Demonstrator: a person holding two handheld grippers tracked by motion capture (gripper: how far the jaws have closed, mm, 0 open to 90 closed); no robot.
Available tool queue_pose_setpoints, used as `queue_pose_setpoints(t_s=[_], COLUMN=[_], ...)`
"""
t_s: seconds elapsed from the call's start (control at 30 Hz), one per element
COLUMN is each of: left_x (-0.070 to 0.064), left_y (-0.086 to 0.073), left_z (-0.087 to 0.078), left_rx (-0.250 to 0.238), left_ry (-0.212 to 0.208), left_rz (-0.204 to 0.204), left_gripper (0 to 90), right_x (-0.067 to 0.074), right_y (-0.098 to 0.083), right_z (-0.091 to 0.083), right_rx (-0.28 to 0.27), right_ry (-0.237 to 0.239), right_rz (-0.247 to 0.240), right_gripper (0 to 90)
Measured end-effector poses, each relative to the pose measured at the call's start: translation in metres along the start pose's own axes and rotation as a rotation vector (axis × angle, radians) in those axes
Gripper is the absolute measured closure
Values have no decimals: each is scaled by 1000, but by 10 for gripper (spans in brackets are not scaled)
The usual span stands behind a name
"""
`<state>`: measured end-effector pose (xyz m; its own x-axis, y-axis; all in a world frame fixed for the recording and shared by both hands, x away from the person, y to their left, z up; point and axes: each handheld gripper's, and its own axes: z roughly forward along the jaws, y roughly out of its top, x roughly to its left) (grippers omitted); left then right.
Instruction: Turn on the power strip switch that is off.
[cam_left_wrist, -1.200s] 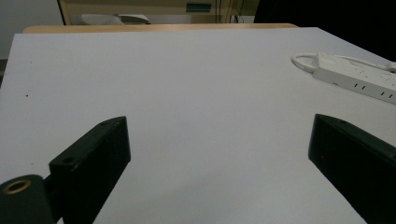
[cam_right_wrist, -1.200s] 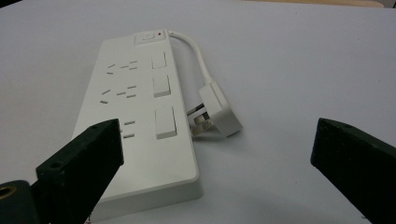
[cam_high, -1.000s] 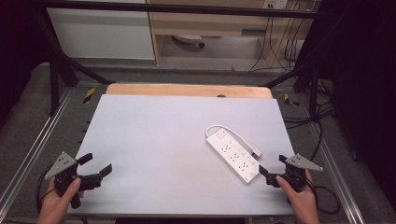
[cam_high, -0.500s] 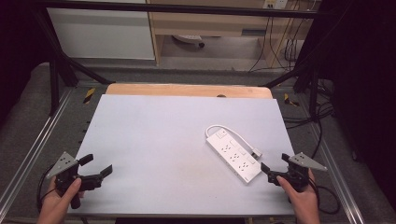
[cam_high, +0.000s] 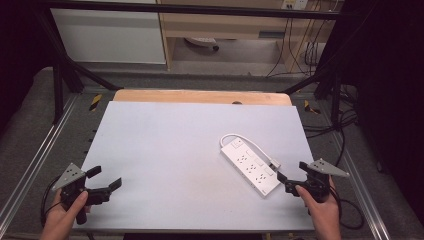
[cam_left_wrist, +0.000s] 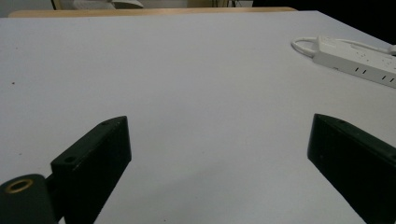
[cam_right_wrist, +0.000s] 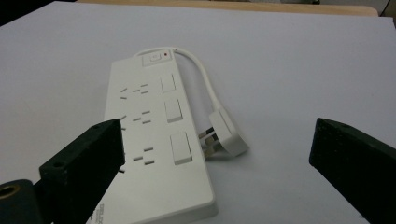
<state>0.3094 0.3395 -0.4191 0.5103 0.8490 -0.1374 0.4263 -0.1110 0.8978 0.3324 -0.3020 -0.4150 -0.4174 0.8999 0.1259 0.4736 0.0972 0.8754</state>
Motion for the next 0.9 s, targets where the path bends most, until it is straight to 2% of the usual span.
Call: queue_pose_setpoints(t_s=[0.33, 0.9], left_x=[0, 0], left_y=[-1, -2], left_z=[0, 0], left_rx=[7, 17], left_ry=[-6, -2], left_rz=[4, 5], left_gripper=[64, 65], right_x=[5, 14], right_y=[13, 48], right_z=[10, 28], right_rx=[-18, -28], right_ry=[1, 22], right_rz=[-15, -58], right_gripper=[37, 44])
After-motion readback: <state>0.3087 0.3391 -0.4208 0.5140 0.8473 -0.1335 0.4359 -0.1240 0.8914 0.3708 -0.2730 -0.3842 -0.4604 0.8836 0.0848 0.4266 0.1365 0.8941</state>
